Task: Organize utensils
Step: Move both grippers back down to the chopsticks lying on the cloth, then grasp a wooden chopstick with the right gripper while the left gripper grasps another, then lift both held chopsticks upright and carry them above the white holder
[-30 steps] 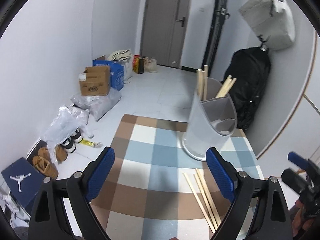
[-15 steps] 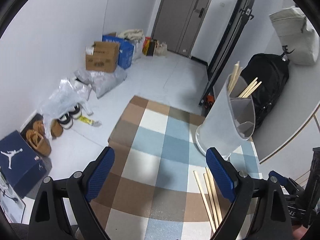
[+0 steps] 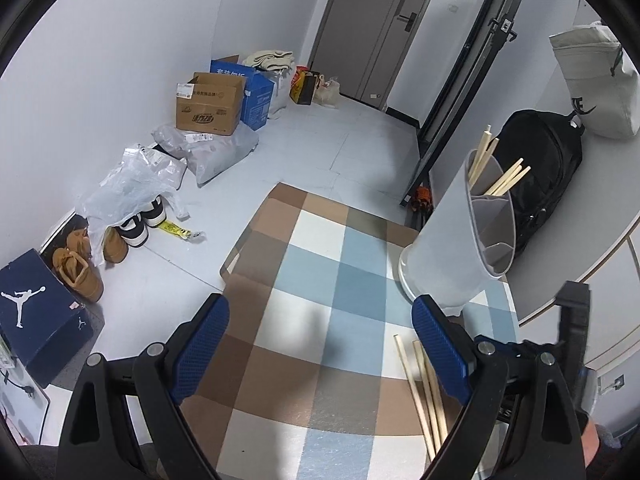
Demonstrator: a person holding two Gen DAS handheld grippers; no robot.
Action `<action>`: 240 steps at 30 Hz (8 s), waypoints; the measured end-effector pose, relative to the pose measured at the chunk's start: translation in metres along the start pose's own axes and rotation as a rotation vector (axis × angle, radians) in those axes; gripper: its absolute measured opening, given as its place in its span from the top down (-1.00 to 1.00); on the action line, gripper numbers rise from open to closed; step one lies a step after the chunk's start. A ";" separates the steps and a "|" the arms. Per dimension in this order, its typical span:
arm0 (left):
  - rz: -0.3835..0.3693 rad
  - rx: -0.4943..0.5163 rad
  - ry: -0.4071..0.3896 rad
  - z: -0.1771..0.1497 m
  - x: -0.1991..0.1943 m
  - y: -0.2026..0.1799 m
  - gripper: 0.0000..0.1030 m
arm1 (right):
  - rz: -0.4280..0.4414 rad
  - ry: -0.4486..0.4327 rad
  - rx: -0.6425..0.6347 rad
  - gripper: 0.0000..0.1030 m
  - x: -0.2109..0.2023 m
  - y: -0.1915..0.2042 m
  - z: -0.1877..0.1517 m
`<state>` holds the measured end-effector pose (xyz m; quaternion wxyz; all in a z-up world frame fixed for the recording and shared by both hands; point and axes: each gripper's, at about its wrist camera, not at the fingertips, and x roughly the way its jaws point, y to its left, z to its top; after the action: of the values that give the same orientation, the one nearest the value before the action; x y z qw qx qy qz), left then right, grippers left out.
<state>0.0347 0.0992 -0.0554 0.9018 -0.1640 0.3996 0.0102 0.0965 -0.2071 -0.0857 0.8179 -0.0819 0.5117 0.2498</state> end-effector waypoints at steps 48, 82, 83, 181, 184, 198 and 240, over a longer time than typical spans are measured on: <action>0.066 0.071 0.063 -0.013 0.018 -0.017 -0.74 | -0.005 0.075 0.114 0.53 0.009 -0.028 -0.003; 0.112 0.171 0.375 -0.039 0.080 -0.079 -0.73 | 0.198 -0.373 0.413 0.90 -0.118 -0.105 -0.009; 0.123 0.179 0.382 -0.040 0.082 -0.081 -0.71 | 0.200 -0.383 0.414 0.90 -0.122 -0.106 -0.012; -0.166 0.096 0.009 0.005 0.010 -0.061 0.96 | 0.061 -0.134 0.759 0.26 -0.060 -0.211 -0.046; -0.180 0.092 0.025 0.005 0.020 -0.054 0.96 | 0.073 -0.112 0.812 0.20 -0.041 -0.227 -0.043; -0.219 0.037 0.089 0.015 0.035 -0.044 0.96 | 0.073 -0.096 0.964 0.38 -0.002 -0.257 -0.048; -0.262 0.263 -0.122 0.057 -0.082 -0.109 0.99 | 0.183 -0.653 0.306 0.92 -0.188 -0.082 0.019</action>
<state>0.0364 0.0232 0.0713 0.9316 -0.0945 0.3175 -0.1499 0.0856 -0.3317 0.0781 0.9151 0.1716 0.2607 0.2554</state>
